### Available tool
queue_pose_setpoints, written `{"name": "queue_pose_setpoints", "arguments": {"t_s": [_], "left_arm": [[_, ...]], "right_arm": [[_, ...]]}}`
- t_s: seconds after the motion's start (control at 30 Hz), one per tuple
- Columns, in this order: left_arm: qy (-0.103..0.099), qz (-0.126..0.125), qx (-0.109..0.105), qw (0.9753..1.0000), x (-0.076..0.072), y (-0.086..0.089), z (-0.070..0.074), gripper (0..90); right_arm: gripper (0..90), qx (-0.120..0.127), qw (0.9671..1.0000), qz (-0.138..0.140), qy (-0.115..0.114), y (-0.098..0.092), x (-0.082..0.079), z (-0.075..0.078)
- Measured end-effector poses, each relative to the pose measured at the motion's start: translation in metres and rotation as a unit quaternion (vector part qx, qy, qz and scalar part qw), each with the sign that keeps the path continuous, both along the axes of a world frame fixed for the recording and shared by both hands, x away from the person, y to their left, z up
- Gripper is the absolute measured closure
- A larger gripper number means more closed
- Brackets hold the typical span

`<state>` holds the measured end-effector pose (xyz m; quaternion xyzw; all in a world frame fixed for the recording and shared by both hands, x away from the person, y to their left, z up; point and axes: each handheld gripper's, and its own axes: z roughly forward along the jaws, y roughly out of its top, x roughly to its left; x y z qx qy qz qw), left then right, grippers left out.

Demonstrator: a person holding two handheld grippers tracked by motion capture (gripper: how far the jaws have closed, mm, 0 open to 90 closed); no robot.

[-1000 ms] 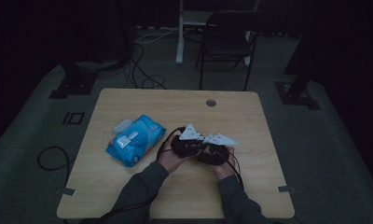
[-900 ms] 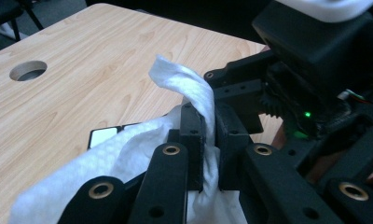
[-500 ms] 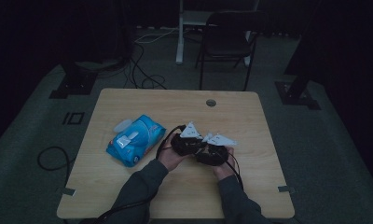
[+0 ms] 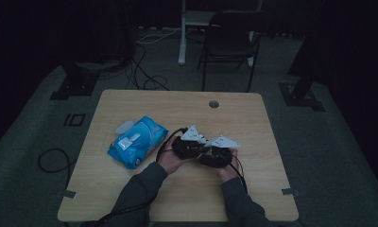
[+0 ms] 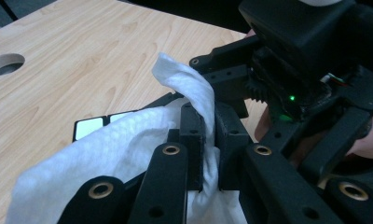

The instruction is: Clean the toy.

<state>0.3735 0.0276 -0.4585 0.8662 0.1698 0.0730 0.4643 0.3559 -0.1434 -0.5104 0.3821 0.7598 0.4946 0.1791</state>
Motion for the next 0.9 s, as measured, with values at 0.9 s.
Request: {"name": "queue_pose_setpoints", "arguments": {"t_s": [0.9], "left_arm": [[-0.007,0.040,-0.020,0.9990,0.010,0.002,0.001,84.7]], "right_arm": [[34.2,-0.003,0.9999,0.010,-0.004,0.003,-0.002,0.000]]}}
